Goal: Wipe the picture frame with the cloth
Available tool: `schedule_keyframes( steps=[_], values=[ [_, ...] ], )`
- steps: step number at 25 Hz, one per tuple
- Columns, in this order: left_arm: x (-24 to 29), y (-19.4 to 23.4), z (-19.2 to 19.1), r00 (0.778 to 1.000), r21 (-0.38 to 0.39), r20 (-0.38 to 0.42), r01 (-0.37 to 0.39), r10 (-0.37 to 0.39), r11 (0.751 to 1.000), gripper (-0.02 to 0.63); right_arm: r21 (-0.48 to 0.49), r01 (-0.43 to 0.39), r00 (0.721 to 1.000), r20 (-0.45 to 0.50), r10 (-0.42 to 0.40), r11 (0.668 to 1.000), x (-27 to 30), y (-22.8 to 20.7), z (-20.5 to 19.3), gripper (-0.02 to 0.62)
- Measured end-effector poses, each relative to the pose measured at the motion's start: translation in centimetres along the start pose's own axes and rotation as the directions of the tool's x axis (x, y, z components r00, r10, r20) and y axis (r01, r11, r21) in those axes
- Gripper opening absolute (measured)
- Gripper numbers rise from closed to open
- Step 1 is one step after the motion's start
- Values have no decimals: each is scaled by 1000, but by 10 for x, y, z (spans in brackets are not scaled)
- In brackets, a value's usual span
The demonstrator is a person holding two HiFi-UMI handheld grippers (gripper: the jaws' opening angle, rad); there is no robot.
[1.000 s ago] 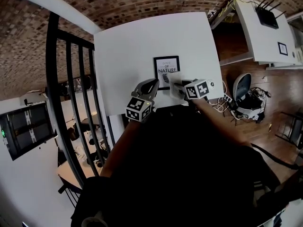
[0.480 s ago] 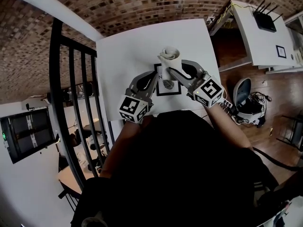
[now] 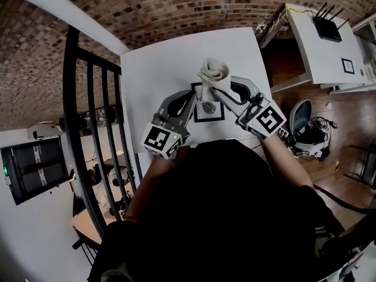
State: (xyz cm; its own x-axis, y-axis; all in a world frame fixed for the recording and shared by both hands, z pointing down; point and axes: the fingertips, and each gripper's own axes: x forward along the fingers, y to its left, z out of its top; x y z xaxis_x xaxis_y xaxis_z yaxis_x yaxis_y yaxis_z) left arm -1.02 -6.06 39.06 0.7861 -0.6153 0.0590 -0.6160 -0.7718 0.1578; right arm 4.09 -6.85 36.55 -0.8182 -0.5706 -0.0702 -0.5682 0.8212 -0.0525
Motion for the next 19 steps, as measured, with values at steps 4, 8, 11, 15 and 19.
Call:
schedule_keyframes(
  steps=[4,8,11,15,19],
  values=[
    [-2,-2,4,1000,-2,-7,-11,11,1000,0,1,2,1000,7,-2,1000,-2,0,1,97],
    [-4,-5,-3,1000,4,-4,-5,5,1000,0,-5,8,1000,-7,-8,1000,-6,1,-2,97],
    [-5,-6,-5,1000,-5,-6,-10,10,1000,0,-6,-3,1000,-11,3,1000,-6,5,0,97],
    [-7,-8,-6,1000,-7,-7,-12,12,1000,0,16,-3,999,-43,4,1000,-8,10,-4,97],
    [-10,-9,-8,1000,0,-11,-19,19,1000,0,33,-16,999,-30,17,999,-10,15,-6,97]
  ],
)
